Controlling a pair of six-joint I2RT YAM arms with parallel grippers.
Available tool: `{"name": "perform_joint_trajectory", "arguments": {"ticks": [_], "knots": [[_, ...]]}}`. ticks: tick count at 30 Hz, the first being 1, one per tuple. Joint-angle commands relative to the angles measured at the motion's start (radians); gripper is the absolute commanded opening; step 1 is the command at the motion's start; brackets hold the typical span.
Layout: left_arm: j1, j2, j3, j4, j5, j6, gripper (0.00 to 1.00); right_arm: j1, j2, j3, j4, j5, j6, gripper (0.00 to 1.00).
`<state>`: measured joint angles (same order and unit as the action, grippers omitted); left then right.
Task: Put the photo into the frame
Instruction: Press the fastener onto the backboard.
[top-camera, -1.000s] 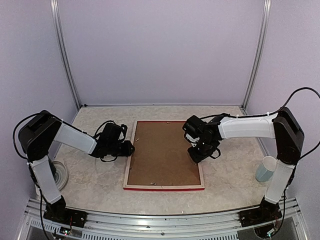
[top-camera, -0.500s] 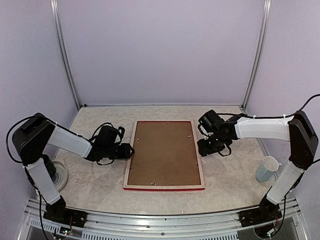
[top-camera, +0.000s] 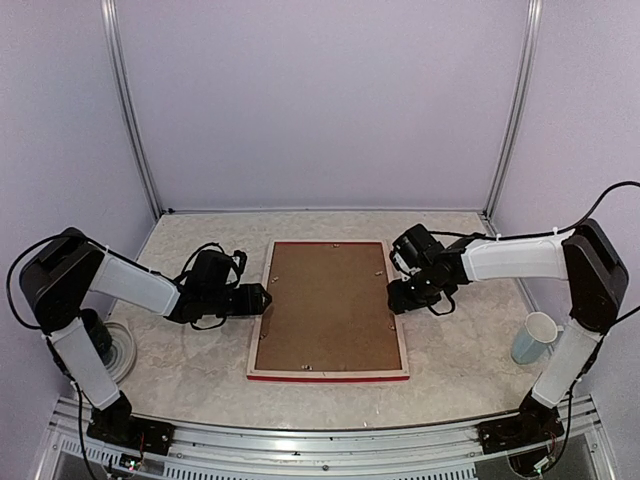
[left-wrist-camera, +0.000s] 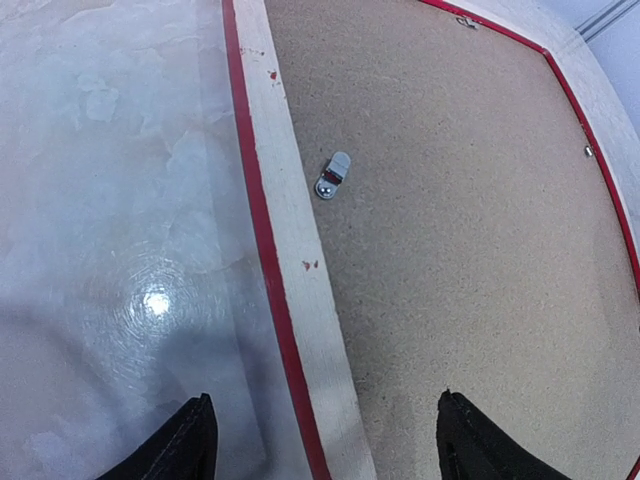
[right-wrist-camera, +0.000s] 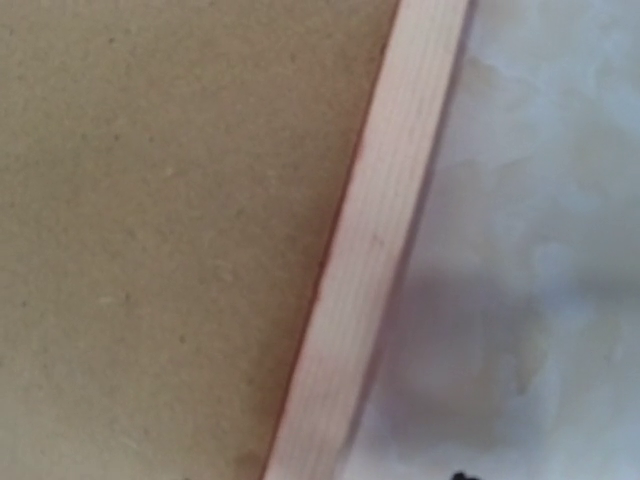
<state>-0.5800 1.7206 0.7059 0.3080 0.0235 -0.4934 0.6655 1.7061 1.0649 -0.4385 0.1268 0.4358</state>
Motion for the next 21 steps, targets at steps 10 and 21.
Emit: {"name": "perform_joint_trajectory", "arguments": {"ticks": [10,21], "knots": [[0.009,-0.026,-0.014,0.030,0.009,-0.001,0.80,-0.026,0.078,0.007,0.071,-0.023,0.038,0.50],[0.018,-0.032,-0.021,0.028,-0.004,-0.009,0.80,-0.030,0.126,0.015,0.086,-0.039,0.050,0.35]]}}
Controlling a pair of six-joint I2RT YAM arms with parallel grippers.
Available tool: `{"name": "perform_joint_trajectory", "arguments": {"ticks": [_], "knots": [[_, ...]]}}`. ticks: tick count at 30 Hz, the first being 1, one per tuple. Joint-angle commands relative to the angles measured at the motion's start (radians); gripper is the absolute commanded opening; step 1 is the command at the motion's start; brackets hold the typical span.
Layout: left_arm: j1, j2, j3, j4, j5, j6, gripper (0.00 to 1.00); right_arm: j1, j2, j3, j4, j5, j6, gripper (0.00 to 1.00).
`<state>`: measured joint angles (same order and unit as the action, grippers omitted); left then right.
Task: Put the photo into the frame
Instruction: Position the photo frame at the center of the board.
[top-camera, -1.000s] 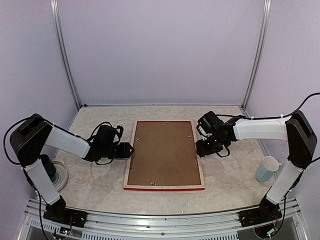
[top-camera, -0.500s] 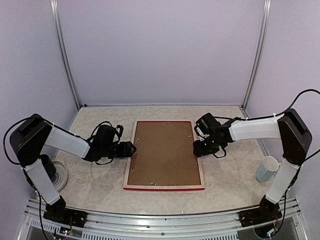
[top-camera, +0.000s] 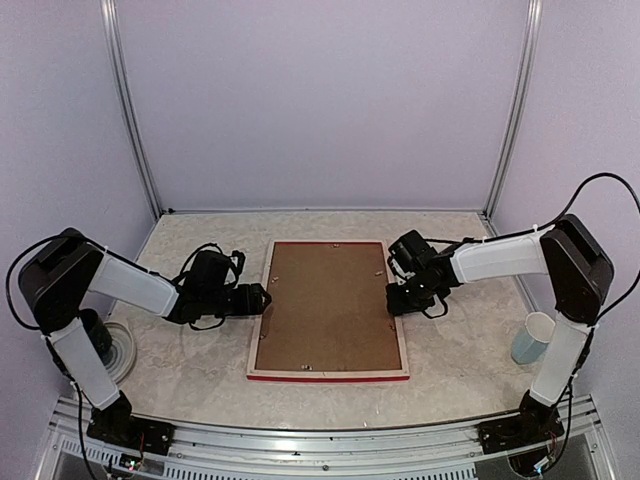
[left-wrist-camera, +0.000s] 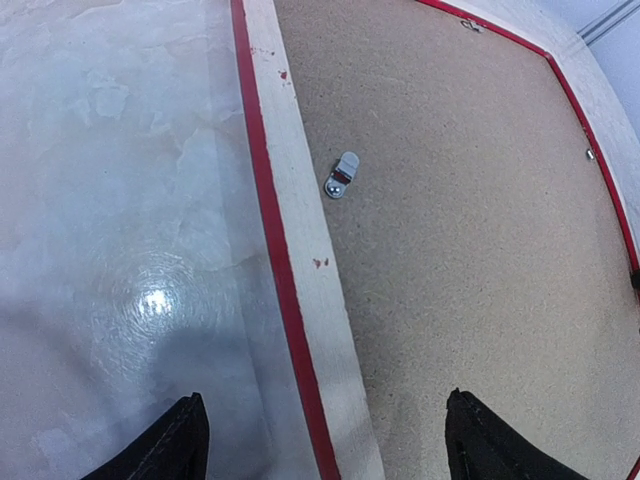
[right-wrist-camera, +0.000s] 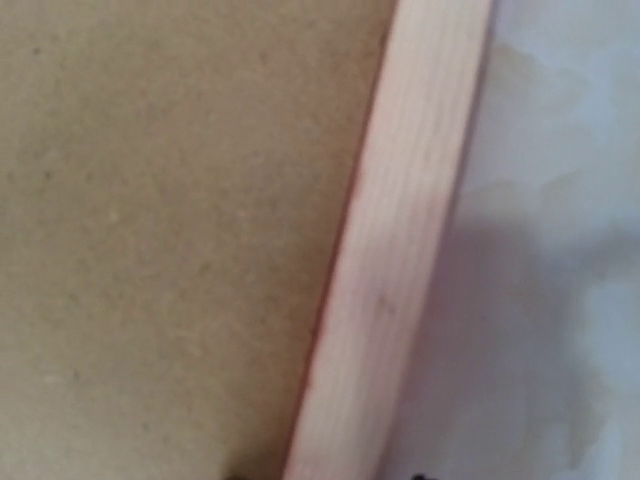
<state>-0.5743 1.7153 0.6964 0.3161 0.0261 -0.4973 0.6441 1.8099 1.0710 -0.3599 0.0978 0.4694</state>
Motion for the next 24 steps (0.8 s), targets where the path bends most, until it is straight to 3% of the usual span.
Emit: {"name": "perform_joint_trajectory", "arguments": {"ticks": [1,8,10,15,24], "knots": [[0.014,-0.028,-0.012,0.019,-0.010,-0.006,0.80,-0.009,0.020,0.004,0.008,-0.010,0.018,0.32],[0.020,-0.036,-0.018,0.014,-0.023,-0.012,0.81,-0.008,-0.032,-0.039,0.001,-0.019,0.024,0.12],[0.021,-0.036,-0.018,0.011,-0.055,-0.015,0.81,-0.007,-0.053,-0.056,0.002,-0.023,0.025,0.10],[0.021,-0.033,-0.019,0.012,-0.066,-0.018,0.98,0.011,-0.096,-0.101,0.011,-0.028,0.029,0.08],[0.015,-0.009,-0.003,0.015,-0.033,-0.007,0.97,0.095,-0.123,-0.138,-0.005,0.025,0.122,0.11]]}}
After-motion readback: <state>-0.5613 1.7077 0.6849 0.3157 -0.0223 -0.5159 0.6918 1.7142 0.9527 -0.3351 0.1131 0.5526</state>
